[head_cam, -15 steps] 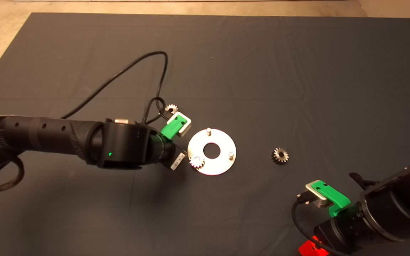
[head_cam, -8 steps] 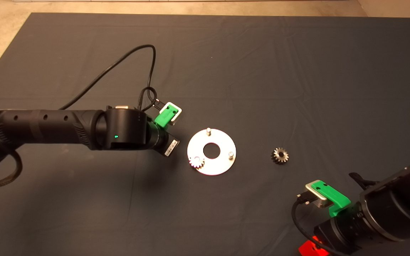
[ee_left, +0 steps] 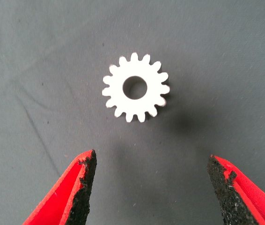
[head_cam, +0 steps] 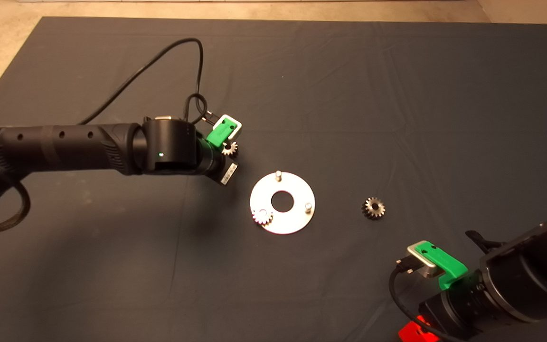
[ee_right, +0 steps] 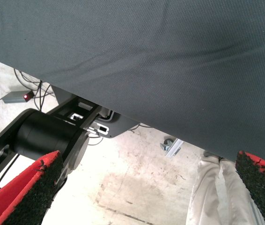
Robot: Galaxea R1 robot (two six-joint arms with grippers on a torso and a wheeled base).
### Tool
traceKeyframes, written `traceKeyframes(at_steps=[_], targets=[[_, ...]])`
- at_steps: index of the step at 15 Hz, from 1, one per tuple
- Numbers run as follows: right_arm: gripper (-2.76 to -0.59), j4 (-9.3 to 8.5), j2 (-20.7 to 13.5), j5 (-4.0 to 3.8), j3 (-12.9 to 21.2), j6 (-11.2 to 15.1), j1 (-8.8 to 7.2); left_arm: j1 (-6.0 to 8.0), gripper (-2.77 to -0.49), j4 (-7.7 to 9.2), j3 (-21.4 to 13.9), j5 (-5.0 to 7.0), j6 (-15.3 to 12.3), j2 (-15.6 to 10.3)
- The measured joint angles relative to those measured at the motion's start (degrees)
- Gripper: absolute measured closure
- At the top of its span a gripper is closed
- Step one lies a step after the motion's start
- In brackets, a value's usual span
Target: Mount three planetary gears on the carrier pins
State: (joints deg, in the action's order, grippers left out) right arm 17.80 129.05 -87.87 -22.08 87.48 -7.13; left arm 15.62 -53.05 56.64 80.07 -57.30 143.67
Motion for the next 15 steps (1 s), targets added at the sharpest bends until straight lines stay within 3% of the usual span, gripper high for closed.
traceKeyframes(at_steps=[4,7,8,10,15], targets=[[-2.75,0.02,0.0,0.0,0.0,0.0,0.0,-0.02,-1.64,0.35,1.7,-1.9,0.0,0.0],[-2.75,-0.01,0.0,0.0,0.0,0.0,0.0,-0.02,-1.64,0.74,2.5,-5.77,0.0,0.0],[-2.75,0.02,0.0,0.0,0.0,0.0,0.0,-0.02,-1.64,1.21,3.4,-6.56,0.2,0.0],[-2.75,0.0,0.0,0.0,0.0,0.0,0.0,-0.02,-1.64,1.4,5.1,-6.72,1.3,0.0],[-2.75,0.02,0.0,-0.02,0.0,0.0,0.0,-0.02,-1.64,1.87,7.7,-8.89,1.9,1.3]])
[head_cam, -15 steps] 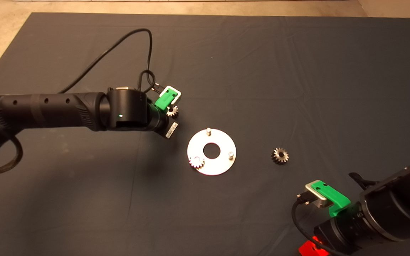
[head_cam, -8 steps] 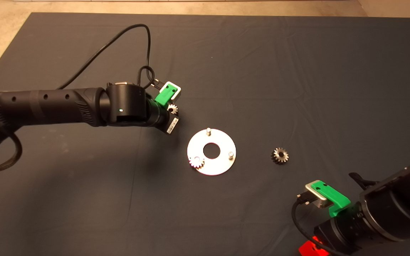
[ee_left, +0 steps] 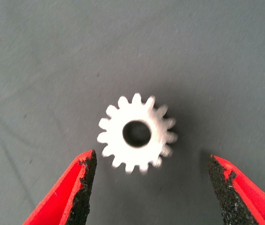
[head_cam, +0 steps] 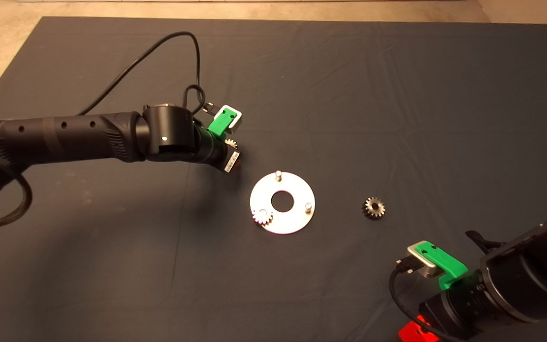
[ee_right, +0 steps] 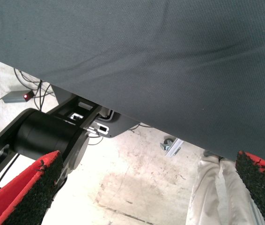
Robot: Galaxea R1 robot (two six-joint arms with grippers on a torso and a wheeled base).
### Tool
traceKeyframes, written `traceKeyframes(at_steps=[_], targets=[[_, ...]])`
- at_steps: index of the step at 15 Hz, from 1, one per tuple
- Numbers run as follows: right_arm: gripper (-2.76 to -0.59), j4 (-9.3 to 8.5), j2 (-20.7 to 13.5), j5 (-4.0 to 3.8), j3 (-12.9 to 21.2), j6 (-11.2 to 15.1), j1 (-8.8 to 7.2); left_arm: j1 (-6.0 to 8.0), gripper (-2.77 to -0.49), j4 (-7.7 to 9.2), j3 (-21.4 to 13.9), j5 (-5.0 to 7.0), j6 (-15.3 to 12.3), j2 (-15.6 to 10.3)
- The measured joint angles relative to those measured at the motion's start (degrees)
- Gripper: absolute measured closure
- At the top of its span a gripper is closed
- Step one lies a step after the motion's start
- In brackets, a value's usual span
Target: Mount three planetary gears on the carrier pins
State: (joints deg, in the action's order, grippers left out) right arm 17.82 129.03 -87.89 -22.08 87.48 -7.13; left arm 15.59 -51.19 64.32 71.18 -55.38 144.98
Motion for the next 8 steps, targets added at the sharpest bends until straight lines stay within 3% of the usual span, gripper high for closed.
traceKeyframes(at_steps=[8], targets=[[-2.75,-0.02,0.0,0.01,0.0,-0.1,0.0,0.0,-1.64,0.01,3.2,-0.85,1.9,1.2]])
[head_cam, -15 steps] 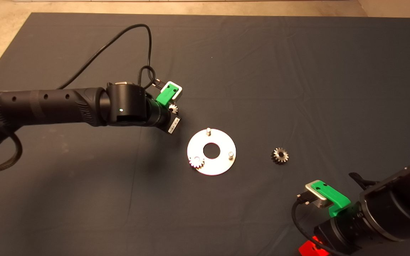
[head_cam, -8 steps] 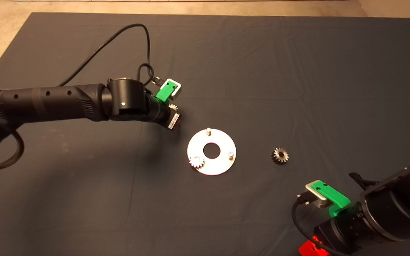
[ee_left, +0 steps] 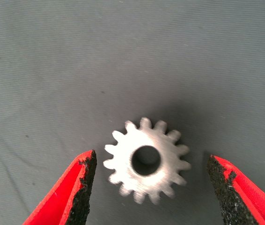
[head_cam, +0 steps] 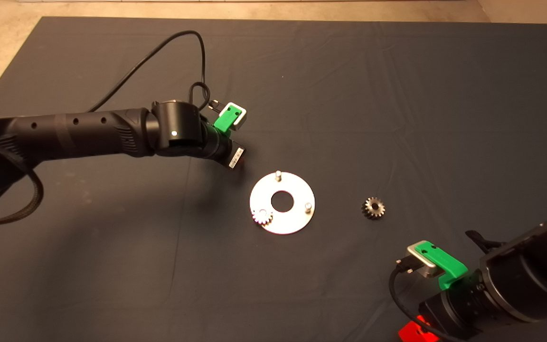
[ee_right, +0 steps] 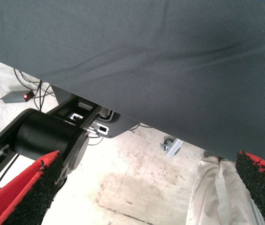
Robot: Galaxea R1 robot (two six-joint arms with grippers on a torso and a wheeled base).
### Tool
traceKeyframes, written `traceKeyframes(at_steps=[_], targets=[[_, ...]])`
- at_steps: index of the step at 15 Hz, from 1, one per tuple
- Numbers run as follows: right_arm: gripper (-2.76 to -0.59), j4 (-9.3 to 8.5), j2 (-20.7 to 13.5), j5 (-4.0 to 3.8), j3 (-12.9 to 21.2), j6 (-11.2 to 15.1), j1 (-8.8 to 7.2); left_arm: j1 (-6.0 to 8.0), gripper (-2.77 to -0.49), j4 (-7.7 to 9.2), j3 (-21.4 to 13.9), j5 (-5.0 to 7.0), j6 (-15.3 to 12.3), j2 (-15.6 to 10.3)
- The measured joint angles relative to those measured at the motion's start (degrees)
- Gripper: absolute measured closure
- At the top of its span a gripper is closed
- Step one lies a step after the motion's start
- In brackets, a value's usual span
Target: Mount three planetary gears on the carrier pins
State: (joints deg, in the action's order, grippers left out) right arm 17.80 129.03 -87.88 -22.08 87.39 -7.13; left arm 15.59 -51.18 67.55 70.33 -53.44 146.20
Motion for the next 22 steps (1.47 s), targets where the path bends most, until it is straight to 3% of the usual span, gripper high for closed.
traceKeyframes(at_steps=[7,10,14,22], targets=[[-2.75,0.01,0.0,0.01,0.0,-0.2,-0.01,-0.02,-1.49,1.9,1.5,-2.82,1.5,-0.3],[-2.75,0.02,0.0,-0.01,0.0,-0.2,0.0,0.0,-1.36,1.96,3.0,-4.78,1.7,-0.3],[-2.75,0.02,0.0,-0.01,0.0,-0.2,0.0,-0.02,-1.11,2.15,3.0,-5.52,1.8,-0.6],[-2.75,0.02,0.0,0.04,0.0,-0.2,0.0,-0.02,-1.0,2.21,3.0,-5.95,1.9,-1.2]])
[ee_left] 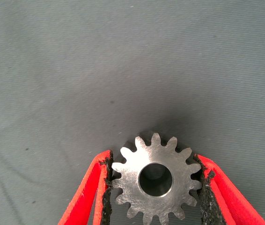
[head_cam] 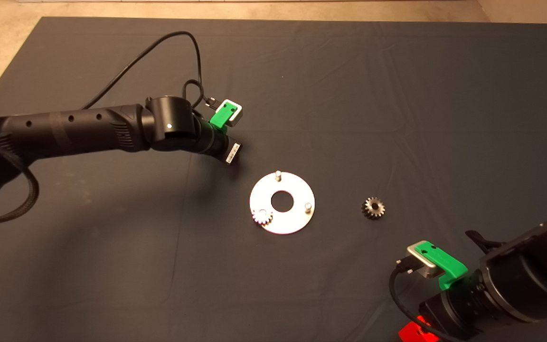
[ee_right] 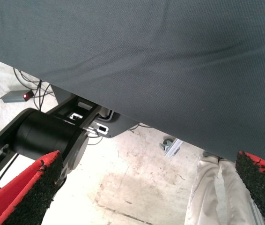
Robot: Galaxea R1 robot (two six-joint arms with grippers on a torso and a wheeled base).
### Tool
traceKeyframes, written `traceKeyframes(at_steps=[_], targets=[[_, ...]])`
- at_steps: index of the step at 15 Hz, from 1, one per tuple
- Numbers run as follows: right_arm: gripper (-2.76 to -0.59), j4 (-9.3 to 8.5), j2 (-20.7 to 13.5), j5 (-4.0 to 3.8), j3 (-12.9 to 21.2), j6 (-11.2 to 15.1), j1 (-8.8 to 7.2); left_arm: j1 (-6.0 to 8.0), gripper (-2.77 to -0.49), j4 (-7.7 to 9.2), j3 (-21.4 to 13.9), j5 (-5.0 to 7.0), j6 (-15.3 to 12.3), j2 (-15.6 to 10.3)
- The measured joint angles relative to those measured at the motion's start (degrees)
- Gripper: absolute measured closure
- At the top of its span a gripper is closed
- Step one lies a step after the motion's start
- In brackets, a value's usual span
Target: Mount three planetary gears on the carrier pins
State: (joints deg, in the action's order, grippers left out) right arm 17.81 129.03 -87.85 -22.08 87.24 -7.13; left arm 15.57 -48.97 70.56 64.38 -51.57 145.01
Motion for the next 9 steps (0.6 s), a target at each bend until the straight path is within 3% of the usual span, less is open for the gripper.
traceKeyframes(at_steps=[6,9], targets=[[-2.75,-0.02,-0.2,0.03,0.0,0.0,0.0,0.0,-0.91,0.1,0.0,-1.27,0.0,-1.1],[-2.75,0.01,-3.9,0.09,0.0,-1.4,-0.02,-0.02,-0.86,0.11,0.0,-1.38,0.0,-1.0]])
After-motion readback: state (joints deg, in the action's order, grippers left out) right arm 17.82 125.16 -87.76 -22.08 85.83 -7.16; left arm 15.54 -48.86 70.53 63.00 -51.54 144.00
